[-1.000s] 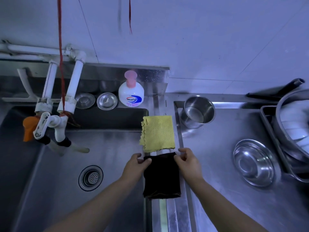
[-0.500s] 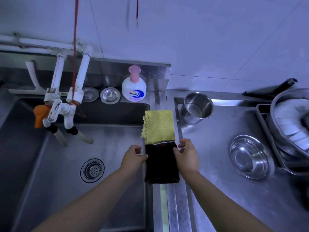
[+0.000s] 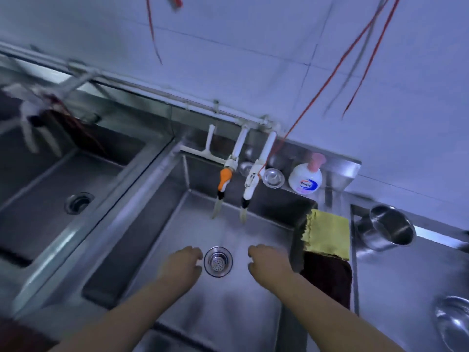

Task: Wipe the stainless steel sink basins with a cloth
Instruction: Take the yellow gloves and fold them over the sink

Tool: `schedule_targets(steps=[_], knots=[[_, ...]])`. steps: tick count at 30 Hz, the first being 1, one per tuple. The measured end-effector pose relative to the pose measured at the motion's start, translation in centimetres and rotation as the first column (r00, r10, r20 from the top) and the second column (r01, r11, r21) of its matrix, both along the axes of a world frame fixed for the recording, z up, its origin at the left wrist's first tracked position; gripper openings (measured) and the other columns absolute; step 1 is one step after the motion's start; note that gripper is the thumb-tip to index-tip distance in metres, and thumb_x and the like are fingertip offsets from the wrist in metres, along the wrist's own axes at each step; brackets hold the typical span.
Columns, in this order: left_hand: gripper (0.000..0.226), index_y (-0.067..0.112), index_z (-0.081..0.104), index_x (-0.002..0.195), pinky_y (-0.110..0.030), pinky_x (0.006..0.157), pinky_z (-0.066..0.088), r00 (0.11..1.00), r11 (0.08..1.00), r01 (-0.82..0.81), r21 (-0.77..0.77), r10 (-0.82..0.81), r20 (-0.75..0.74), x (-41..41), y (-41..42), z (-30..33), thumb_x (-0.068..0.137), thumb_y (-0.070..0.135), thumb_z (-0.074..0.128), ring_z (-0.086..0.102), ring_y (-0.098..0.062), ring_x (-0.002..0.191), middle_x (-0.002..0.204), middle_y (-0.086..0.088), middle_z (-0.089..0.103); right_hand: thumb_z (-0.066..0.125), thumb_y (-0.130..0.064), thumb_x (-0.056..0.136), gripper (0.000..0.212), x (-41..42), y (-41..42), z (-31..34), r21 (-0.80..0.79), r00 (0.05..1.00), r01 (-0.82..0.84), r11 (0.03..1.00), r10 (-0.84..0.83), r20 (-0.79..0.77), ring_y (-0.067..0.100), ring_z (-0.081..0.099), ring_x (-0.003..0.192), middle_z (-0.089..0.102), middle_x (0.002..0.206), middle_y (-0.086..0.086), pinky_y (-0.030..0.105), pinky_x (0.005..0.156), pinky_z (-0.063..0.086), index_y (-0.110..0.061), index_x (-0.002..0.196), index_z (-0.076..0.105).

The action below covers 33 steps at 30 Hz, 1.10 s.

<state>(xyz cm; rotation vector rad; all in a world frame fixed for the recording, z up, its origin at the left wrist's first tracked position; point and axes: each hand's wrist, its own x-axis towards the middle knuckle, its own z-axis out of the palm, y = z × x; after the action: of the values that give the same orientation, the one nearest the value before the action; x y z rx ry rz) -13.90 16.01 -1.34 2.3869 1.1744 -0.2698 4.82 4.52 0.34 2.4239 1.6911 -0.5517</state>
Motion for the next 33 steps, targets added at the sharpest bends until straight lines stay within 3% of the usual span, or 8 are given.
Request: schedule_targets(steps=[4, 6, 10, 17, 19, 25, 29, 33], knots=[[0.032, 0.024, 0.053, 0.123, -0.027, 0.087, 0.044, 0.969, 0.974, -0.225, 0.016, 0.222, 0.108, -10.5, 2.9, 2.5, 0.093, 0.029, 0.047, 0.057, -0.016, 0.110, 0.127, 0.004, 0.057, 0.044, -0.020, 0.093, 0.023, -8.4, 5.7, 2.5, -0.026, 0.987, -0.160, 0.987, 0.160, -0.003, 0.029, 0.055, 0.106, 0.057, 0.118, 0.009, 0.031, 0.073, 0.036, -0.012, 0.113, 0.053], [0.029, 0.024, 0.057, 0.118, -0.028, 0.084, 0.047, 0.944, 0.950, -0.311, 0.038, 0.304, 0.126, -16.1, 4.2, 3.5, 0.091, 0.027, 0.046, 0.058, -0.017, 0.107, 0.121, 0.004, 0.060, 0.040, -0.021, 0.096, 0.026, -13.4, 8.9, 3.6, -0.016, 0.969, -0.246, 0.969, 0.246, -0.003, 0.029, 0.053, 0.107, 0.055, 0.120, 0.010, 0.032, 0.077, 0.039, -0.009, 0.117, 0.051], [0.029, 0.029, 0.056, 0.115, -0.028, 0.086, 0.044, 0.888, 0.894, -0.435, 0.104, 0.407, 0.214, -28.1, 6.9, 5.2, 0.088, 0.029, 0.048, 0.056, -0.015, 0.110, 0.120, 0.009, 0.057, 0.038, -0.021, 0.097, 0.028, -25.2, 15.2, 6.1, 0.011, 0.933, -0.358, 0.933, 0.359, -0.009, 0.029, 0.053, 0.108, 0.056, 0.122, 0.009, 0.034, 0.085, 0.043, -0.011, 0.119, 0.051], [0.026, 0.031, 0.057, 0.112, -0.029, 0.081, 0.046, 0.827, 0.789, -0.555, 0.264, 0.490, 0.273, -48.3, 10.8, 8.8, 0.087, 0.034, 0.051, 0.056, -0.013, 0.106, 0.112, 0.011, 0.056, 0.043, -0.019, 0.094, 0.016, -46.1, 24.0, 9.1, 0.072, 0.833, -0.552, 0.831, 0.548, 0.074, 0.032, 0.057, 0.100, 0.060, 0.110, 0.011, 0.032, 0.068, 0.036, -0.012, 0.104, 0.052], [0.026, 0.031, 0.057, 0.112, -0.029, 0.080, 0.046, 0.796, 0.749, -0.601, 0.280, 0.531, 0.290, -53.2, 11.9, 9.8, 0.087, 0.034, 0.052, 0.057, -0.013, 0.105, 0.111, 0.011, 0.056, 0.043, -0.021, 0.094, 0.024, -50.6, 25.8, 10.0, 0.089, 0.817, -0.576, 0.813, 0.572, 0.065, 0.032, 0.058, 0.099, 0.061, 0.112, 0.012, 0.031, 0.070, 0.037, -0.011, 0.111, 0.056], [0.022, 0.033, 0.057, 0.110, -0.029, 0.079, 0.047, 0.725, 0.669, -0.688, 0.282, 0.614, 0.314, -62.6, 15.9, 10.7, 0.088, 0.034, 0.052, 0.060, -0.013, 0.102, 0.112, 0.012, 0.058, 0.042, -0.022, 0.090, 0.021, -60.0, 31.3, 11.9, 0.116, 0.765, -0.641, 0.759, 0.643, 0.021, 0.035, 0.060, 0.092, 0.061, 0.097, 0.014, 0.034, 0.066, 0.040, -0.010, 0.098, 0.057], [0.022, 0.032, 0.059, 0.108, -0.030, 0.079, 0.048, 0.685, 0.626, -0.728, 0.280, 0.650, 0.329, -66.6, 20.1, 10.7, 0.087, 0.034, 0.054, 0.061, -0.015, 0.100, 0.110, 0.011, 0.059, 0.043, -0.026, 0.090, 0.027, -63.9, 36.4, 11.2, 0.127, 0.747, -0.663, 0.737, 0.664, 0.045, 0.035, 0.058, 0.098, 0.063, 0.110, 0.013, 0.038, 0.078, 0.045, -0.013, 0.108, 0.058], [0.020, 0.031, 0.061, 0.104, -0.029, 0.076, 0.046, 0.633, 0.551, -0.773, 0.313, 0.695, 0.340, -71.7, 26.5, 10.7, 0.087, 0.033, 0.050, 0.061, -0.015, 0.096, 0.109, 0.011, 0.060, 0.044, -0.030, 0.092, 0.026, -68.8, 44.2, 9.2, 0.132, 0.692, -0.717, 0.684, 0.722, 0.020, 0.033, 0.057, 0.100, 0.061, 0.111, 0.010, 0.036, 0.075, 0.043, -0.015, 0.108, 0.057]])
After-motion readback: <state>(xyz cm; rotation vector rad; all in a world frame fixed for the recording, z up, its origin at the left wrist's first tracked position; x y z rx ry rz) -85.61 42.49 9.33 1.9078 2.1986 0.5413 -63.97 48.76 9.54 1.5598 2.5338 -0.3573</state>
